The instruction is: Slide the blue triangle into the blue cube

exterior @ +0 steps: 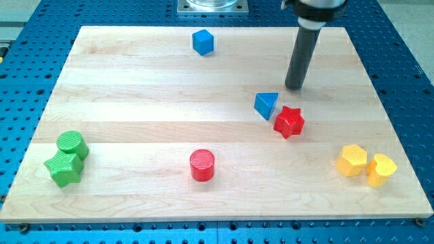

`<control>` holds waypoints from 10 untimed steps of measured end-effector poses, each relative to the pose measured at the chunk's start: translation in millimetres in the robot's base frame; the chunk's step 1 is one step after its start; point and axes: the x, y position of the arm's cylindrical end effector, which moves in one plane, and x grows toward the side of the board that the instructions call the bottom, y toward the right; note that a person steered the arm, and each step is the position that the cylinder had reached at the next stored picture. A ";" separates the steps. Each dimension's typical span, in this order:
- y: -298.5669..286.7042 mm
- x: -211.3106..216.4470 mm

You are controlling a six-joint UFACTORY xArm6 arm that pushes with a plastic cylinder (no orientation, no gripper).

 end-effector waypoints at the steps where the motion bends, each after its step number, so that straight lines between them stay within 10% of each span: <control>1: -15.2 49.9; 4: -128.1 -66.0; 6: -115.2 16.6; 8: -179.8 -52.4; 10: -278.4 -33.3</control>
